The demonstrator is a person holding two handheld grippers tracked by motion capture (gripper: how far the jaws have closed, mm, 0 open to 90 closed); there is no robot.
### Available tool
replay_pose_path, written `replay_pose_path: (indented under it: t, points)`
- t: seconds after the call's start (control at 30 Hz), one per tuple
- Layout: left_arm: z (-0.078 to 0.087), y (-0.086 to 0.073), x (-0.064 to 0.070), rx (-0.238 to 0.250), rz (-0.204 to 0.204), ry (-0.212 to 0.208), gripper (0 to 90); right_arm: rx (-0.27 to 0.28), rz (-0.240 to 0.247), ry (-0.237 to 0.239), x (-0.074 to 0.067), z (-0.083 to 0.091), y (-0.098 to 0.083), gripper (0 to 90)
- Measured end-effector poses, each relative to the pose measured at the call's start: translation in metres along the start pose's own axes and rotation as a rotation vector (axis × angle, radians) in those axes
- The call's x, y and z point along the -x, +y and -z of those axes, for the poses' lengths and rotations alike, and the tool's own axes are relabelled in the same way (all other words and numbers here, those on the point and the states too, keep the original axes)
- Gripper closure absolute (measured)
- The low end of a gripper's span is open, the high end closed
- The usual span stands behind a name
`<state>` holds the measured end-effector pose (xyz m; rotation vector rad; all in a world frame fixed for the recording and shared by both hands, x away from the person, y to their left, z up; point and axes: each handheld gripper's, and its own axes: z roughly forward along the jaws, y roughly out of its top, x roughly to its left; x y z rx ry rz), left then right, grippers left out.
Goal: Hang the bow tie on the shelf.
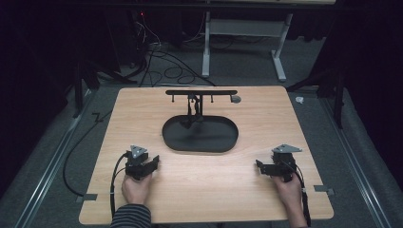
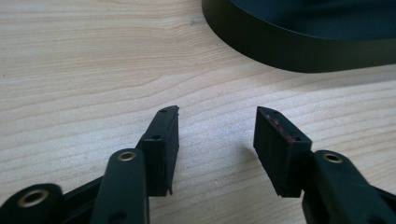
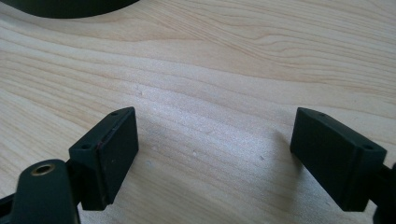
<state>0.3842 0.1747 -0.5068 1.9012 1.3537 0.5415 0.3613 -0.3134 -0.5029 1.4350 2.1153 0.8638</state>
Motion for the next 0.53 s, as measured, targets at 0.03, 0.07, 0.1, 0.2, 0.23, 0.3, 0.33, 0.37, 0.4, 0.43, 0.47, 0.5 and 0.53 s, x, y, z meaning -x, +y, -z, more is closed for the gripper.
replay_pose_path:
  t: [0.03,0.07,0.1,0.2,0.23,0.3,0.33,0.37,0.4,0.43,0.47,0.5,0.53]
  points:
    - [-0.0004,0.0001,0.0016,-0.002,-0.009,0.005,48.5,0.0,0.0,0.0,0.0,0.0,0.0,16.4]
    - [-0.0008,0.0001,0.0032,-0.003,-0.021,0.013,47.8,0.0,0.0,0.0,0.0,0.0,0.0,16.4]
    - [-0.001,0.0002,0.0041,-0.006,-0.028,0.016,46.6,0.0,0.0,0.0,0.0,0.0,0.0,16.4]
    - [-0.0015,0.0004,0.0066,-0.013,-0.046,0.028,43.5,-0.001,-0.001,0.0,-0.0001,0.0001,-0.0001,16.3]
    - [-0.0014,0.0006,0.0071,-0.017,-0.049,0.027,43.5,-0.001,-0.001,0.0,-0.0001,0.0001,-0.0001,16.3]
    - [-0.0016,0.0006,0.0073,-0.017,-0.048,0.026,42.2,-0.001,-0.001,-0.001,-0.0001,0.0002,-0.0001,16.4]
    - [-0.0018,0.0005,0.0077,-0.015,-0.047,0.027,41.6,-0.001,-0.001,-0.001,-0.0001,0.0002,-0.0002,16.4]
    - [-0.0018,0.0005,0.0077,-0.015,-0.047,0.027,41.4,-0.001,-0.001,-0.001,-0.0001,0.0002,-0.0002,16.4]
    - [-0.0019,0.0005,0.0078,-0.015,-0.047,0.027,41.3,0.0,-0.001,-0.001,-0.0001,0.0002,-0.0001,16.3]
    - [-0.002,0.0005,0.0078,-0.014,-0.047,0.027,41.3,0.0,-0.001,-0.001,-0.0001,0.0002,-0.0001,16.3]
    - [-0.0021,0.0005,0.0079,-0.014,-0.047,0.026,41.0,-0.001,-0.001,0.0,-0.0001,0.0002,-0.0001,16.4]
    - [-0.0021,0.0005,0.0079,-0.014,-0.047,0.026,40.8,-0.001,-0.001,0.0,-0.0001,0.0002,-0.0001,16.4]
    - [-0.0022,0.0005,0.008,-0.013,-0.047,0.026,40.8,0.0,0.0,-0.001,0.0,0.0001,-0.0001,16.4]
